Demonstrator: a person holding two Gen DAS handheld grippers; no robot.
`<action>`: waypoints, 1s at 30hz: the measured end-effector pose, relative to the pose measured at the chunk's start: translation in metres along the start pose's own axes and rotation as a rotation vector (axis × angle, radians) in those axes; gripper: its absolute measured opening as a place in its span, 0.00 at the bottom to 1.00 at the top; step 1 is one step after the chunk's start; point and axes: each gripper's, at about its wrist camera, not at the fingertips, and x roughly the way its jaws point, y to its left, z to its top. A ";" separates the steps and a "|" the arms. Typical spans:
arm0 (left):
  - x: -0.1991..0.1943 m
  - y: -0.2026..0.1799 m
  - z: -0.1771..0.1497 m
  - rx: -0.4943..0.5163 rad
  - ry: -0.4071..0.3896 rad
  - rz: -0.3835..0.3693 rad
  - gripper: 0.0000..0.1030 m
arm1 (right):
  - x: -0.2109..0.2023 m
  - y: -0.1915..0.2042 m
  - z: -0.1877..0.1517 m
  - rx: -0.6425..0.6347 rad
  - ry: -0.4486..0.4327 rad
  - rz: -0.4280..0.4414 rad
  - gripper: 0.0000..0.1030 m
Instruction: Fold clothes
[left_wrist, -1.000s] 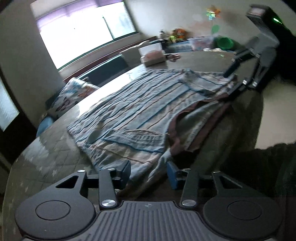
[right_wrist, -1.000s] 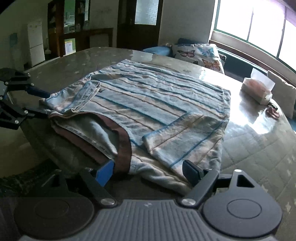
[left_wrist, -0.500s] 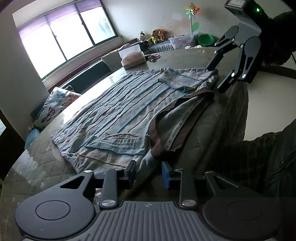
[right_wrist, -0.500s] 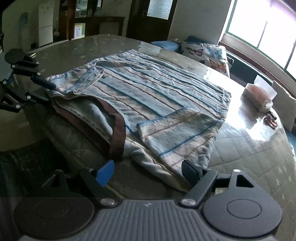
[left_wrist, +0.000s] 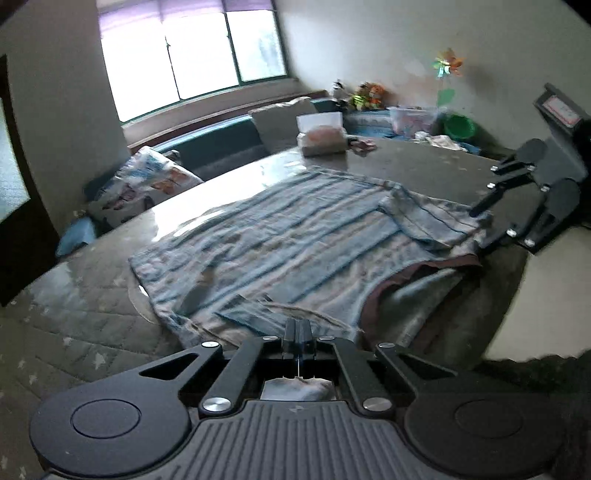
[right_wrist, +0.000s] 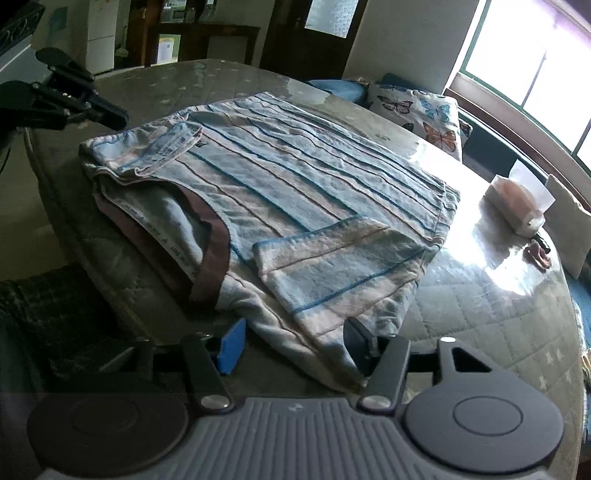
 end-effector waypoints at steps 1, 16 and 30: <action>-0.002 -0.001 -0.002 0.008 0.009 0.002 0.03 | 0.000 -0.002 -0.001 0.005 0.001 0.002 0.51; 0.008 -0.039 -0.027 0.224 0.094 -0.011 0.50 | 0.008 -0.011 0.005 0.059 -0.010 0.018 0.22; 0.014 -0.018 -0.027 0.201 0.126 -0.006 0.32 | 0.009 -0.012 0.000 0.032 0.005 0.034 0.25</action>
